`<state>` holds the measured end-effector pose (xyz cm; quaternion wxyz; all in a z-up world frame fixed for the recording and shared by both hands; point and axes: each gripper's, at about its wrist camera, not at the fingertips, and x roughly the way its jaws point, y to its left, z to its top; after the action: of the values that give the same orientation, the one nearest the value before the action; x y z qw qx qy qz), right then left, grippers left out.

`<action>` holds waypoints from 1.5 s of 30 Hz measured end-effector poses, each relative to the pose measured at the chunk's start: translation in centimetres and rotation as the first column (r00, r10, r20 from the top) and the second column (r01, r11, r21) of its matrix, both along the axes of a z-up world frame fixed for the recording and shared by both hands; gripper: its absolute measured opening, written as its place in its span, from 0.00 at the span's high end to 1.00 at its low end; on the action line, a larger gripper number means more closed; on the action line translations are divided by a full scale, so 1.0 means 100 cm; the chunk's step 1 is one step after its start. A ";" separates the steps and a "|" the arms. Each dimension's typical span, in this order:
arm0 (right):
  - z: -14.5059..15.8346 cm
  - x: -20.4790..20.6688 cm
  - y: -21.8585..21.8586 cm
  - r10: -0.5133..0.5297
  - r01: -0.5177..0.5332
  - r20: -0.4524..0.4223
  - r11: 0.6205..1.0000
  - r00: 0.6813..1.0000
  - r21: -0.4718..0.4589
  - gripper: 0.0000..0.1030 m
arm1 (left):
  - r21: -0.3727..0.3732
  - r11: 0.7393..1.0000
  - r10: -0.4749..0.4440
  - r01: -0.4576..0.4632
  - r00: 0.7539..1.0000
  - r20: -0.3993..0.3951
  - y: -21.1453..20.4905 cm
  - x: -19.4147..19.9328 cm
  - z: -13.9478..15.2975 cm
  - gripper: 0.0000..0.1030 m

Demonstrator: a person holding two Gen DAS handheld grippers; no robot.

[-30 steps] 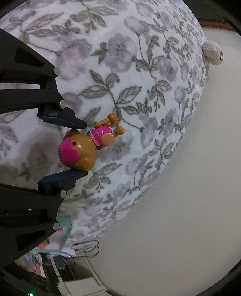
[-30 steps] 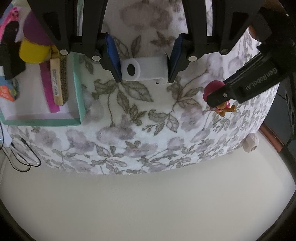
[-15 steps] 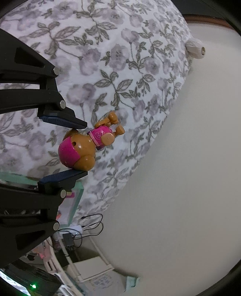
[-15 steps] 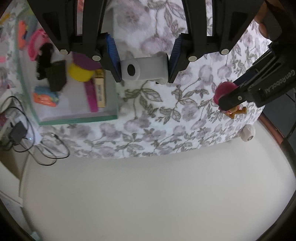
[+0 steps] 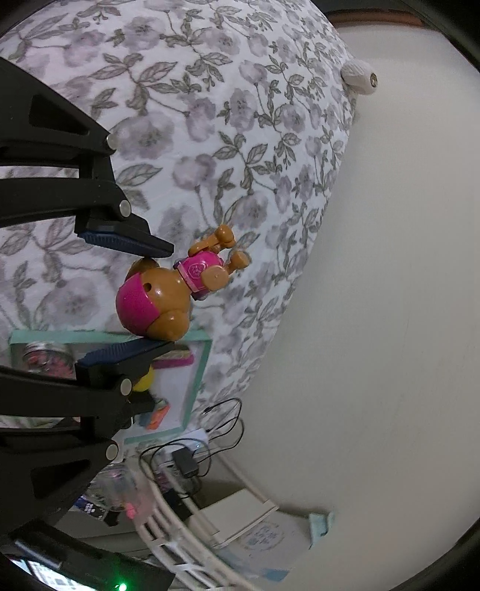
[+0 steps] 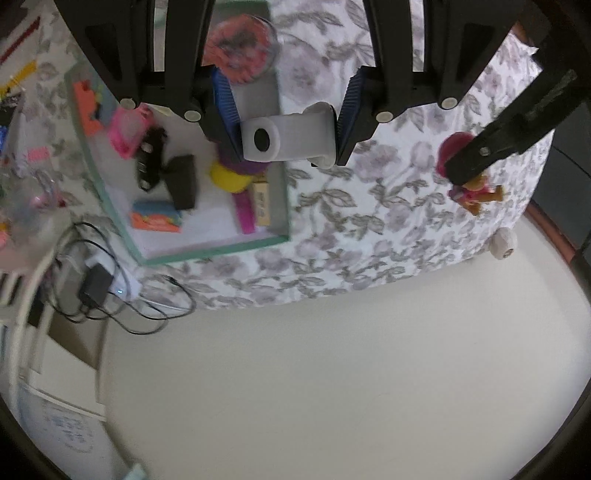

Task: Organize rigid objects
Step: 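Carry figurine with left gripper to the box while right gripper carries the watch there, then open both grippers to drop the figurine and watch into the box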

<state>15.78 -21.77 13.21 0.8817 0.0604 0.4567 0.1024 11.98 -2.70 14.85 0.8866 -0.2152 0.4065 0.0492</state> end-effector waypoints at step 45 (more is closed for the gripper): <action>-0.070 0.008 -0.129 -0.188 0.164 -0.212 0.978 0.959 -0.125 0.49 | 0.208 0.893 -0.368 0.399 0.913 -0.173 -0.159 0.010 -0.070 0.56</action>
<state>16.63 -34.65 6.24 0.8324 0.0650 0.5504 -0.0085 12.98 -18.64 7.82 0.8699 -0.0186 0.4886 -0.0647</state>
